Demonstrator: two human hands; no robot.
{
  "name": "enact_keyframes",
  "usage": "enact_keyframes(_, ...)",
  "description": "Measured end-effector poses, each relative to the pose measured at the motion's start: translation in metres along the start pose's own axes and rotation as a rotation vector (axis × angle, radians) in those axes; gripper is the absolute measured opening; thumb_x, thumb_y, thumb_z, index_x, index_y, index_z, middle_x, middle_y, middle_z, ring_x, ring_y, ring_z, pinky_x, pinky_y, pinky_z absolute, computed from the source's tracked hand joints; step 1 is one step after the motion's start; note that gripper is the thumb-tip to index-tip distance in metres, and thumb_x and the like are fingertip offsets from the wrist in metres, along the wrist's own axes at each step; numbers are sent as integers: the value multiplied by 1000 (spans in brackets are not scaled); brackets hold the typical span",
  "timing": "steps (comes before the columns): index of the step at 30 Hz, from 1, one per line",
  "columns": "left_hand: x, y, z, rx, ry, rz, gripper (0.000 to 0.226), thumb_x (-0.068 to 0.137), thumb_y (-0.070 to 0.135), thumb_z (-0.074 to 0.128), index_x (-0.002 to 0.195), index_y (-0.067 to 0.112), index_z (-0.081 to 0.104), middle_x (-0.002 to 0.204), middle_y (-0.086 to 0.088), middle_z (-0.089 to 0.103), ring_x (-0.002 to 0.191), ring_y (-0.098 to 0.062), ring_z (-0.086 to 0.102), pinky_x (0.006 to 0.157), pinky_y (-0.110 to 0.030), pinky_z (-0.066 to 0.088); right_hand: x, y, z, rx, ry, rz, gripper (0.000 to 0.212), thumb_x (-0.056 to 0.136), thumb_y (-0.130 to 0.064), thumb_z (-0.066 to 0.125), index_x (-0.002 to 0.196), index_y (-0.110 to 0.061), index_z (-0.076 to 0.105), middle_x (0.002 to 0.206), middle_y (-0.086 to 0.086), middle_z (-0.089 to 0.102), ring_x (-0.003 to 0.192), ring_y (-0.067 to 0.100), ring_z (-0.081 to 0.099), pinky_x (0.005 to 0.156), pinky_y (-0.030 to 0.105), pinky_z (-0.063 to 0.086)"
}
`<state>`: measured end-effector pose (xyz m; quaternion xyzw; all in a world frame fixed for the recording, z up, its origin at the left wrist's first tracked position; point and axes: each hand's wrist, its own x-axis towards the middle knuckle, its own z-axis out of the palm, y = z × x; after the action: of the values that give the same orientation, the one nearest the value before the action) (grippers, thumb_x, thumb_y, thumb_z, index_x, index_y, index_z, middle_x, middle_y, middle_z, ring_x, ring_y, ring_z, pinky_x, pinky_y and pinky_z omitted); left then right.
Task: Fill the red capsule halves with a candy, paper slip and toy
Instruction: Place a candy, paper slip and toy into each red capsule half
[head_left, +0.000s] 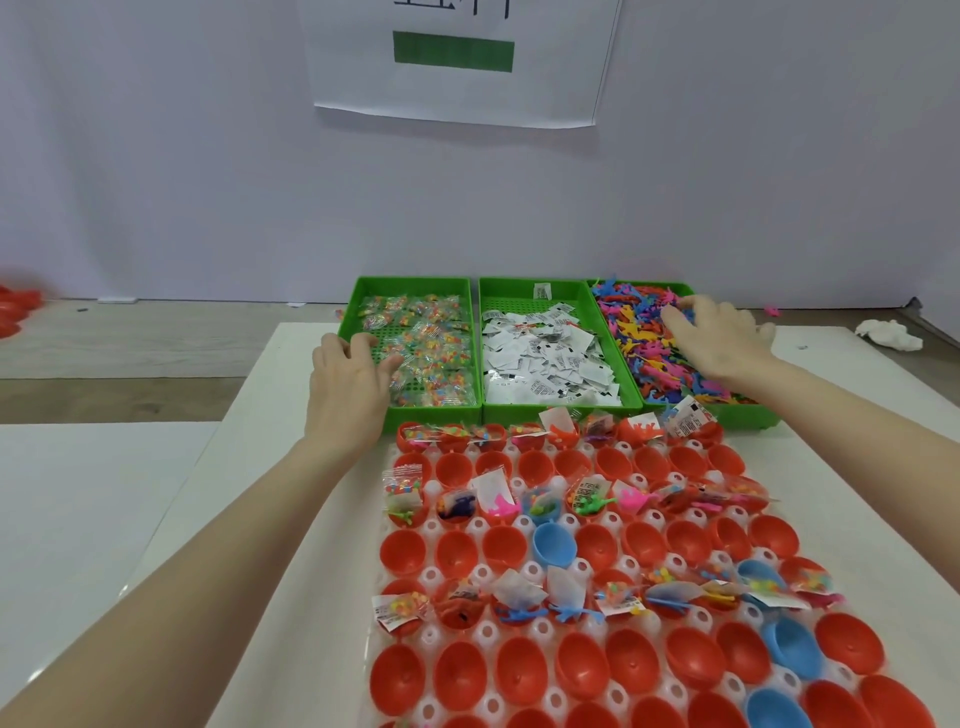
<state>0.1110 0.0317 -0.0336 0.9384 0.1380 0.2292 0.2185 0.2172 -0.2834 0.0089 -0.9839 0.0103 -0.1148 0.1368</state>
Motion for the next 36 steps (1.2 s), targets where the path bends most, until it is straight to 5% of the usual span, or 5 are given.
enact_keyframes(4,-1,0,0,8,8,10,43,98,29,38,128,-1,43,116,-23,43,108,-34,39,87,-36,34,-12,-14,-11,94,324,-177,41,94,-46,40,107,-15,63,97,10,65,95,28,56,87,38,30)
enact_keyframes(14,0,-3,3,-4,2,14,33,98,7,33,129,-3,41,117,-24,42,108,-35,39,88,-37,32,-34,-84,10,-121,-378,-297,55,73,-60,64,99,-12,72,85,1,72,76,17,62,57,25,41)
enact_keyframes(20,1,-4,3,-11,-1,1,34,96,3,35,129,-2,41,118,-23,41,108,-35,38,88,-39,33,-35,-88,12,81,-364,-204,12,70,-24,75,78,-15,72,60,-8,59,63,13,54,55,24,40)
enact_keyframes(30,1,-3,3,-24,15,-1,42,87,-7,37,129,-3,41,119,-25,42,109,-37,38,87,-38,30,-38,-91,13,188,-447,-181,27,69,-30,78,79,-6,71,54,-1,54,71,20,58,78,37,51)
enact_keyframes(36,2,-4,5,-38,30,-3,43,87,-7,38,130,-1,39,119,-24,41,109,-35,38,87,-37,32,-36,-86,7,424,-247,-183,22,81,-25,67,72,-5,71,51,0,54,41,10,41,50,21,37)
